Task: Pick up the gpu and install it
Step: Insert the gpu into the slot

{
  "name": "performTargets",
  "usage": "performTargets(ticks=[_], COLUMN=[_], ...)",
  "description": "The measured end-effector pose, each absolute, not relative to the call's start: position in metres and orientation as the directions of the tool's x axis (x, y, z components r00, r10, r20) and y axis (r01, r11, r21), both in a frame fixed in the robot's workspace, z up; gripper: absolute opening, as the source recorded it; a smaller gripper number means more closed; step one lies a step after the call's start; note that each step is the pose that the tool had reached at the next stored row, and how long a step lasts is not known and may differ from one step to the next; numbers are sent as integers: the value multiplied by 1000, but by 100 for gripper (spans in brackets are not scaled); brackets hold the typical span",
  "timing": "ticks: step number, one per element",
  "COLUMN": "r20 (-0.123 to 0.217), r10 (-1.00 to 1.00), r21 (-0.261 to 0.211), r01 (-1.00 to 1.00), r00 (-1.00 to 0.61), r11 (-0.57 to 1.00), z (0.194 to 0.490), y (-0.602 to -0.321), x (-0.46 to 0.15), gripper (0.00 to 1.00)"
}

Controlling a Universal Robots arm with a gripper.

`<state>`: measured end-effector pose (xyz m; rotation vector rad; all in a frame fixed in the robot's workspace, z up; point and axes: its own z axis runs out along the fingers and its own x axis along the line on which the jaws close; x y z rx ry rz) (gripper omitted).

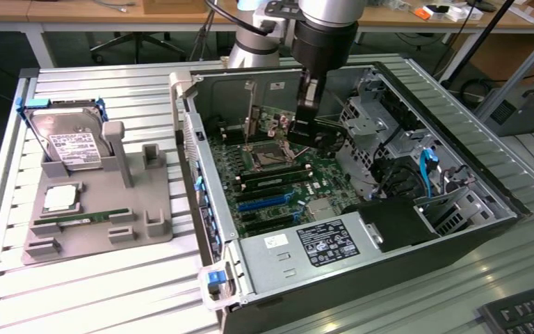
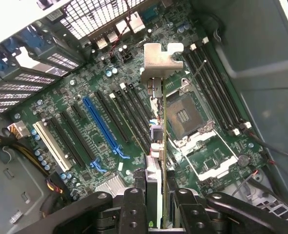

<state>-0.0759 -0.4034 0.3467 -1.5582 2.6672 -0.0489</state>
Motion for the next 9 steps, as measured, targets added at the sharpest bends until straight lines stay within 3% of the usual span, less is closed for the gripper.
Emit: performTargets(ticks=[9], r20=[-29], r10=[-896], r21=[-54], r01=[-894], r00=[-443], r11=[444], z=[347], y=[-403], x=[-76], gripper=[27])
